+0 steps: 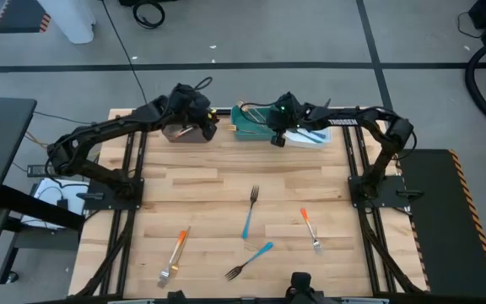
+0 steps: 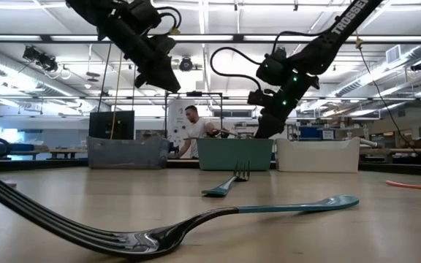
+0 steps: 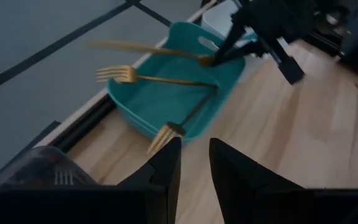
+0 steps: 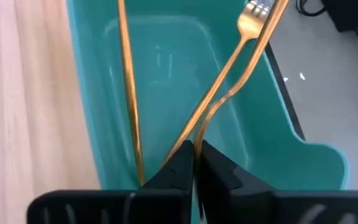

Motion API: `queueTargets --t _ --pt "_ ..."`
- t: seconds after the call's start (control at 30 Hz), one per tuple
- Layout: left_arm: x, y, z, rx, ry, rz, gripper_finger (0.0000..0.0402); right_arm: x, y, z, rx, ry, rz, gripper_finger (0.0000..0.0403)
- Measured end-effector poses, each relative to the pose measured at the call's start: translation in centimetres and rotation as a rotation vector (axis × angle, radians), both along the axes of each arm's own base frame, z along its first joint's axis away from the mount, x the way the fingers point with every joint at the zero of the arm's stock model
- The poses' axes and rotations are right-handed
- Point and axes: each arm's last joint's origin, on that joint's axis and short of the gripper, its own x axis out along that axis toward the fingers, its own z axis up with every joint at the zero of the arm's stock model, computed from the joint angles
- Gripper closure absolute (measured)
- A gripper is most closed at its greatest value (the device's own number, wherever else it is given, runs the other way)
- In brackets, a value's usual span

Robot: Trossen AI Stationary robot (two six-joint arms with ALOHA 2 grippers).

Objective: Sort silverware by color (type)
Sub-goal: Put the top gold fork into the green bin, then put the left orange fork into the black transparent bin

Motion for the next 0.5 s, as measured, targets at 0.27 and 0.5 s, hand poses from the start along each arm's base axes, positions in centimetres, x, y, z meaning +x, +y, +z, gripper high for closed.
queueTargets --t 0.27,0.5 --pt "-0.4 0.5 0.0 -0.024 -0.008 0.034 0.031 0.5 0.7 0.0 -0.081 0.062 -0.019 0.0326" --pt "-0.8 -1.9 -1.7 -0.194 0.177 -0.027 0.031 0.3 3.7 3.3 -0.351 0.192 -0.219 0.0312"
